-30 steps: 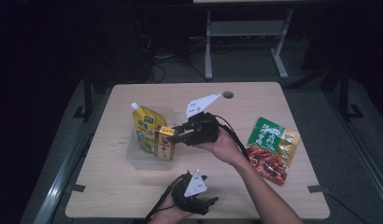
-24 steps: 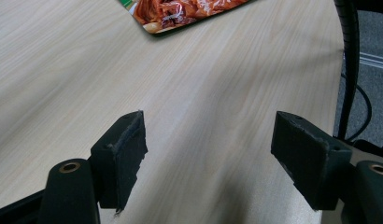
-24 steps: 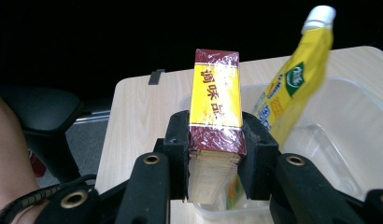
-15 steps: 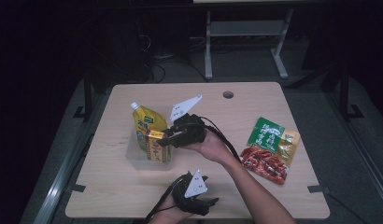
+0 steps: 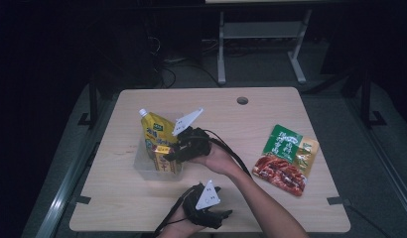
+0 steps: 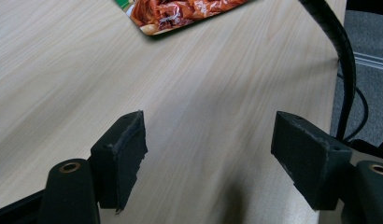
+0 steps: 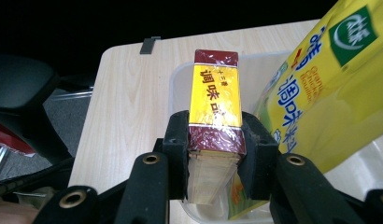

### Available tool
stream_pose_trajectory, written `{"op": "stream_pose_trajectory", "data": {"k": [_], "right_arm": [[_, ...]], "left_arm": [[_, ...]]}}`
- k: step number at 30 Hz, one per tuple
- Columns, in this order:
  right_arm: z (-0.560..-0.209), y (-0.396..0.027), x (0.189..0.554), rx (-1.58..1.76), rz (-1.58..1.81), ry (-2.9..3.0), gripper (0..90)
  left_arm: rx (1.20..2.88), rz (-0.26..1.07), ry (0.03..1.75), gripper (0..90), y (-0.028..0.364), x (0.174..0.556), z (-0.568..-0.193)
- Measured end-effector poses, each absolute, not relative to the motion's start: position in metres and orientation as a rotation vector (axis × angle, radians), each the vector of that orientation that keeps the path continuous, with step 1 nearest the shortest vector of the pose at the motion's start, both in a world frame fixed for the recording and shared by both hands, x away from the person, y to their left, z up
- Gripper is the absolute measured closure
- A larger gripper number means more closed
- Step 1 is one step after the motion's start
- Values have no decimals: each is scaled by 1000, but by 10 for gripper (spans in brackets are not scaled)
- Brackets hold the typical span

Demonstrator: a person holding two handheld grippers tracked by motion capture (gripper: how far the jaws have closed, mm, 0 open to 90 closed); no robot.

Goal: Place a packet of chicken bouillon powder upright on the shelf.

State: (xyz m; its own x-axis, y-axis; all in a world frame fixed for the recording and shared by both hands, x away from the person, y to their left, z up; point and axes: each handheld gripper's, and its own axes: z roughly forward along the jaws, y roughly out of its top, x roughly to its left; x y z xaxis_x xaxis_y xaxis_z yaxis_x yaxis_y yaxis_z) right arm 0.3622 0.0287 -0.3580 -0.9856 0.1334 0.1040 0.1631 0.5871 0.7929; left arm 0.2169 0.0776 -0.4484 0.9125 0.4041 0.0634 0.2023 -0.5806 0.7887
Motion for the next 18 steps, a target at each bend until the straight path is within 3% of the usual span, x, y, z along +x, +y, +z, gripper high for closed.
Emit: {"op": "stream_pose_trajectory", "data": {"k": [18], "right_arm": [[-380, 39, 359, -268, -1322, -2791, 631]], "left_arm": [[2208, 282, 429, 259, 76, 215, -449]]}}
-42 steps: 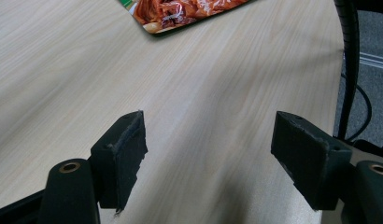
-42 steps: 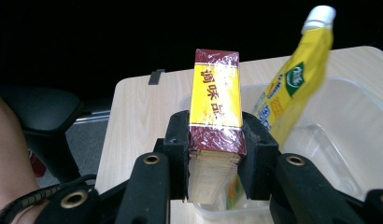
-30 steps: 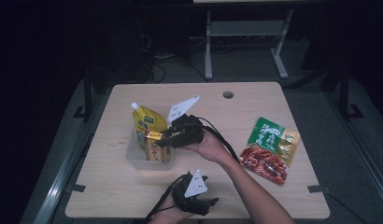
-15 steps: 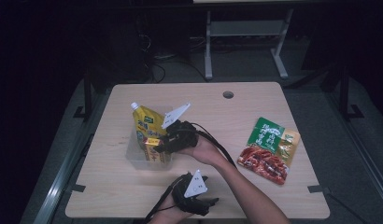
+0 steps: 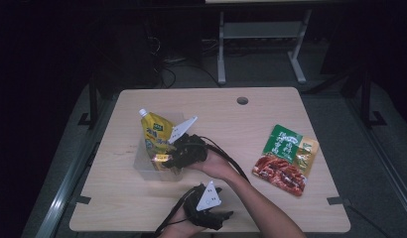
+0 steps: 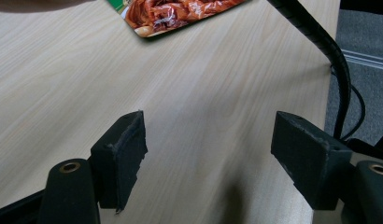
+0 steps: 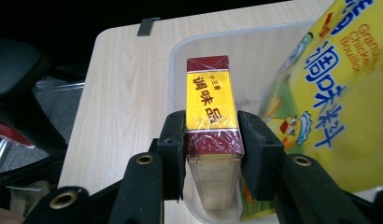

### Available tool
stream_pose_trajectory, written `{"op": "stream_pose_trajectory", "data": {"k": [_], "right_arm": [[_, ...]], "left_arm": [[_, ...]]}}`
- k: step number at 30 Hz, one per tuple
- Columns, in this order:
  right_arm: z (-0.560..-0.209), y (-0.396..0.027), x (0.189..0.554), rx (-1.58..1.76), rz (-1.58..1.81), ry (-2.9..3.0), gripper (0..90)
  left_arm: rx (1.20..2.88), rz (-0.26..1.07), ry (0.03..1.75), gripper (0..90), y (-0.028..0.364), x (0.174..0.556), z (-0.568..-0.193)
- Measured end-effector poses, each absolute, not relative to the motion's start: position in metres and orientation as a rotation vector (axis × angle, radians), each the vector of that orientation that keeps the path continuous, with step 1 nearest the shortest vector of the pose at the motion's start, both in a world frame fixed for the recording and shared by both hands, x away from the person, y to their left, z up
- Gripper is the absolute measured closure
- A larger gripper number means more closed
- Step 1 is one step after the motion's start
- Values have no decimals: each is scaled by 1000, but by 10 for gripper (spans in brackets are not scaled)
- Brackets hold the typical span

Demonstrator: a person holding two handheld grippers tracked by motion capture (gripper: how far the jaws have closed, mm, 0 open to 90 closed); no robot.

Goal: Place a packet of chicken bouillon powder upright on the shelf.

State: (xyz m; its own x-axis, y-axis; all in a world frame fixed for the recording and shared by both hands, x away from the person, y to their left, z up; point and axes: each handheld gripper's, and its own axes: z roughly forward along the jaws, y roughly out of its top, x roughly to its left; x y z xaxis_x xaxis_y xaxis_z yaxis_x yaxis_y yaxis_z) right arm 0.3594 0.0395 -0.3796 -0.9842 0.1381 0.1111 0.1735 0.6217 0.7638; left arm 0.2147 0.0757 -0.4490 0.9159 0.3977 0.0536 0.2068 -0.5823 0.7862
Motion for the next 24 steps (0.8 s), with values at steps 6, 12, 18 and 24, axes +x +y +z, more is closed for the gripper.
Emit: {"op": "stream_pose_trajectory", "data": {"k": [6, 12, 18, 24], "right_arm": [[-377, 35, 359, -291, -1338, -2776, 567], [-369, 26, 360, -333, -1389, -2735, 532], [-362, 15, 357, -348, -1416, -2714, 496], [-355, -2, 357, -375, -1445, -2674, 466]], "left_arm": [[2208, 276, 427, 259, 75, 214, -449], [2199, 274, 423, 259, 73, 214, -449], [2203, 274, 425, 249, 74, 215, -448], [2182, 272, 435, 246, 72, 215, -447]]}}
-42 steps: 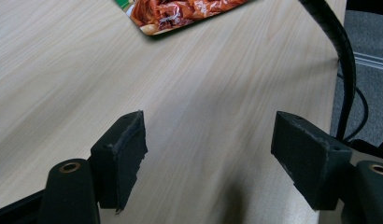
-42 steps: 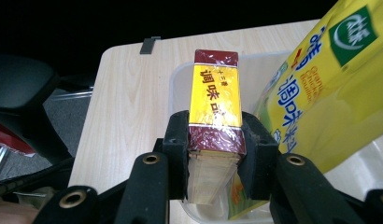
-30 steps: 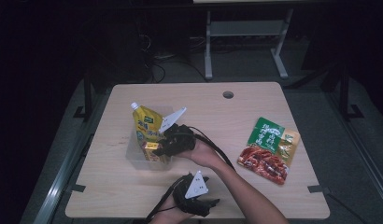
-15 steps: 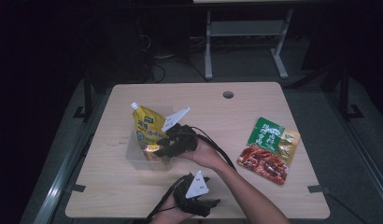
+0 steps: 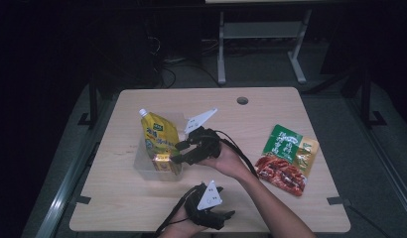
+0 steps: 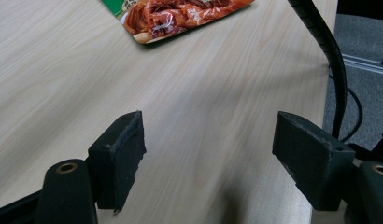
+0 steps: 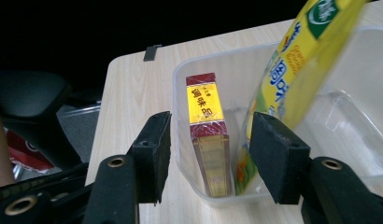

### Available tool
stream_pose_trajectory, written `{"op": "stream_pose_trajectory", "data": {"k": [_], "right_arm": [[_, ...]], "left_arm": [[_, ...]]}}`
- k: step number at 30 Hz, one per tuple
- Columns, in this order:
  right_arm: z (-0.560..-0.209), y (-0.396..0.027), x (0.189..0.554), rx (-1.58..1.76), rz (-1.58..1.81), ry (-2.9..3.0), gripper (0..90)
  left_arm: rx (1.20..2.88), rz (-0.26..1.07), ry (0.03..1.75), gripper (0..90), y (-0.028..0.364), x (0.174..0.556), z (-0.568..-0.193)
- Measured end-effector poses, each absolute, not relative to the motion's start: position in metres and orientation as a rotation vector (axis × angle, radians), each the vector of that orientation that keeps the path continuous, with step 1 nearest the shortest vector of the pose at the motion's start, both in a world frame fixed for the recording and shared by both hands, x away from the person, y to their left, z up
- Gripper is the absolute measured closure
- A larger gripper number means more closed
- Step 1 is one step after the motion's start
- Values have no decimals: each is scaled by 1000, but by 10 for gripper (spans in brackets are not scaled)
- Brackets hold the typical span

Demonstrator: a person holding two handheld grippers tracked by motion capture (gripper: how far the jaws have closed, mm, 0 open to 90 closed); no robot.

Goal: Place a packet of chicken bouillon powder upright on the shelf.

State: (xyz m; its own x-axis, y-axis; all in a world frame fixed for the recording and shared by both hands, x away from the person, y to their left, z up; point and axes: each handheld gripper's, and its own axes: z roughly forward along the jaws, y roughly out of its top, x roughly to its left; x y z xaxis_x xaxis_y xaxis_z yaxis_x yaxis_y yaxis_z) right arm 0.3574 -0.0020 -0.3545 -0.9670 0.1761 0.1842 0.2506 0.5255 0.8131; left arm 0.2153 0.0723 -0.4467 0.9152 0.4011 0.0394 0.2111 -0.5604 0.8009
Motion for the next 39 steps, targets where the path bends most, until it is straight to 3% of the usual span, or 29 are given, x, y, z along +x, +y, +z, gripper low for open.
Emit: {"op": "stream_pose_trajectory", "data": {"k": [23, 39], "right_arm": [[-348, -71, 359, -589, -1456, -2646, 357], [-357, -129, 350, -748, -1468, -2659, 335]], "left_arm": [[2184, 262, 449, 232, 77, 228, -443], [2191, 255, 444, 222, 73, 229, -444]]}}
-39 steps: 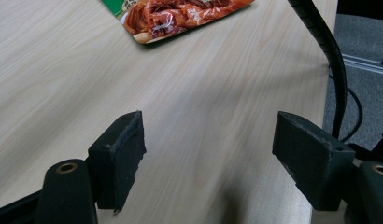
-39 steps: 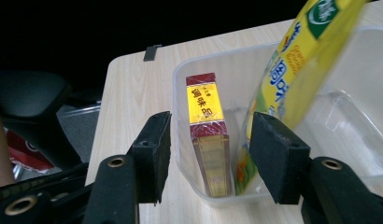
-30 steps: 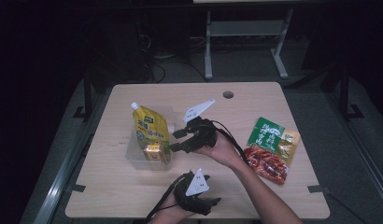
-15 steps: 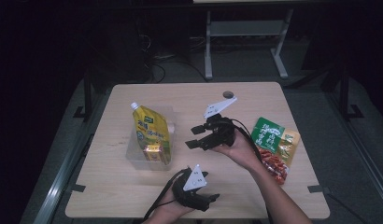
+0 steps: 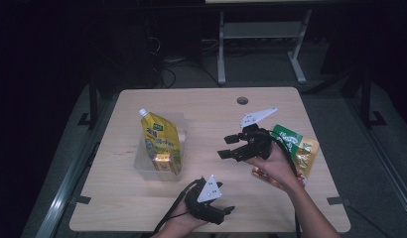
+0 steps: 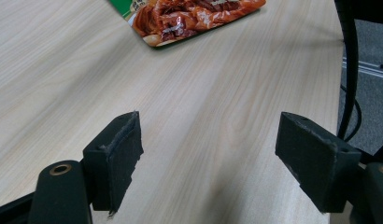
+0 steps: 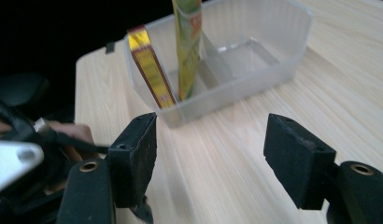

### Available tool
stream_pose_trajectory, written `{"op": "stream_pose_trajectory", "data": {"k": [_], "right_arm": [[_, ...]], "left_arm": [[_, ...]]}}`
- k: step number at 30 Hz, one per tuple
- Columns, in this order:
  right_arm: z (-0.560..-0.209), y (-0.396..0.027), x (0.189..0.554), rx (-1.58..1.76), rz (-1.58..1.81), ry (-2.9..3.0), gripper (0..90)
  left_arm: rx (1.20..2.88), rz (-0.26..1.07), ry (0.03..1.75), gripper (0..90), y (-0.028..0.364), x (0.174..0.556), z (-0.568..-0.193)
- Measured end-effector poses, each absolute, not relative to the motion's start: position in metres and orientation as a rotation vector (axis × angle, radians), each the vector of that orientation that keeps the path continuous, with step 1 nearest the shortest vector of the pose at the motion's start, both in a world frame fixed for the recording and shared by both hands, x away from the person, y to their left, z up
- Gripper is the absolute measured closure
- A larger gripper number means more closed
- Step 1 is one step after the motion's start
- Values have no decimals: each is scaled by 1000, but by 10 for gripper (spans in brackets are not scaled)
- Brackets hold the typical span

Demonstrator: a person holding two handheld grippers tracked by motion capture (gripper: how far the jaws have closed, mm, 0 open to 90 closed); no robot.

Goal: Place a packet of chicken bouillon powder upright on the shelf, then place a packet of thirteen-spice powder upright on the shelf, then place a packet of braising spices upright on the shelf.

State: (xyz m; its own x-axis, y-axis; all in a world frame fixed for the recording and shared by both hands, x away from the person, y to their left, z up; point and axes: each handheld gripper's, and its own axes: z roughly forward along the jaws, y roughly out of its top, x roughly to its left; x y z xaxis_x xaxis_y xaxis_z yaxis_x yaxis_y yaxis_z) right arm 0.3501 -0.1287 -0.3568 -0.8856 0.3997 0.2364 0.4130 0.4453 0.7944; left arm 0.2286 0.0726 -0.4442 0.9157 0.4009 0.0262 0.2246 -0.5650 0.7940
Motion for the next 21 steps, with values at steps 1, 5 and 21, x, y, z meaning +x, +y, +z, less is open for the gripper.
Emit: {"op": "stream_pose_trajectory", "data": {"k": [1, 5, 21], "right_arm": [[-359, -132, 349, -760, -1460, -2665, 330], [-364, -151, 346, -829, -1474, -2637, 323], [-383, -201, 336, -1009, -1451, -2616, 315]], "left_arm": [[2191, 255, 444, 222, 73, 229, -444], [2185, 258, 444, 220, 73, 229, -444], [2186, 246, 443, 225, 73, 232, -442]]}}
